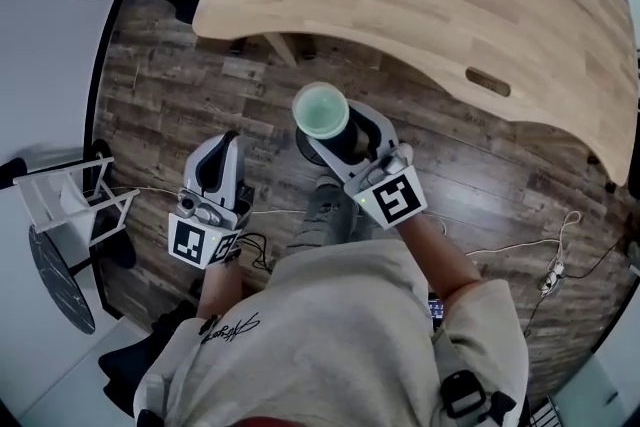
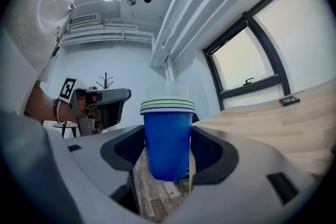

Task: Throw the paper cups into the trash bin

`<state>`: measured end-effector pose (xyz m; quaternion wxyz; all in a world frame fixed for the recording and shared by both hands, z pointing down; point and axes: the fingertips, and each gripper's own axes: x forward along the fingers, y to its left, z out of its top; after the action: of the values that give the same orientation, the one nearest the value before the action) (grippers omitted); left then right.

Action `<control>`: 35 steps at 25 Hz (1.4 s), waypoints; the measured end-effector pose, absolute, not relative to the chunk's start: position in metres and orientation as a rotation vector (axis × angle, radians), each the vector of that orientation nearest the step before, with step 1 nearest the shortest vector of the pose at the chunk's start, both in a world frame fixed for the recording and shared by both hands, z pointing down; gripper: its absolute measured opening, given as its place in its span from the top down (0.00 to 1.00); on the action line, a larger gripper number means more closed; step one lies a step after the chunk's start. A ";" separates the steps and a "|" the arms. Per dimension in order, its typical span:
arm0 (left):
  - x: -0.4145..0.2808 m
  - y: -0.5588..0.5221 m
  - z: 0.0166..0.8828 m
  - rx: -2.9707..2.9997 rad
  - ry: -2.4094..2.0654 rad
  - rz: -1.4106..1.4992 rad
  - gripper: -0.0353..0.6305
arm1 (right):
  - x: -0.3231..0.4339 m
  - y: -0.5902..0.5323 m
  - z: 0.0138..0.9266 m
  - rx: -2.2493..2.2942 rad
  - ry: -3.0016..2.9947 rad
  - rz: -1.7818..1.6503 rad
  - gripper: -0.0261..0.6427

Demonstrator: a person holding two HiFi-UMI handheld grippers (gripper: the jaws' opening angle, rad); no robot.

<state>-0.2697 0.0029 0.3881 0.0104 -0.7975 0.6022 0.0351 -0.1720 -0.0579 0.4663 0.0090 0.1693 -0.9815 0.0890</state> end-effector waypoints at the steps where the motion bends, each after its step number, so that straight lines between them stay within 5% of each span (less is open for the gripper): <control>1: -0.272 0.003 0.393 -2.490 1.882 0.112 0.94 | -0.174 -0.055 0.476 0.522 -3.050 0.283 0.55; 35: -0.310 0.028 0.540 -2.536 2.015 0.136 0.94 | -0.218 0.009 0.796 0.300 -2.712 0.333 0.55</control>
<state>-0.3100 0.0275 0.5398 -0.0502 -0.7813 0.6207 0.0420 -0.2182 0.0085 0.7955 0.1950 0.1072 -0.9677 0.1188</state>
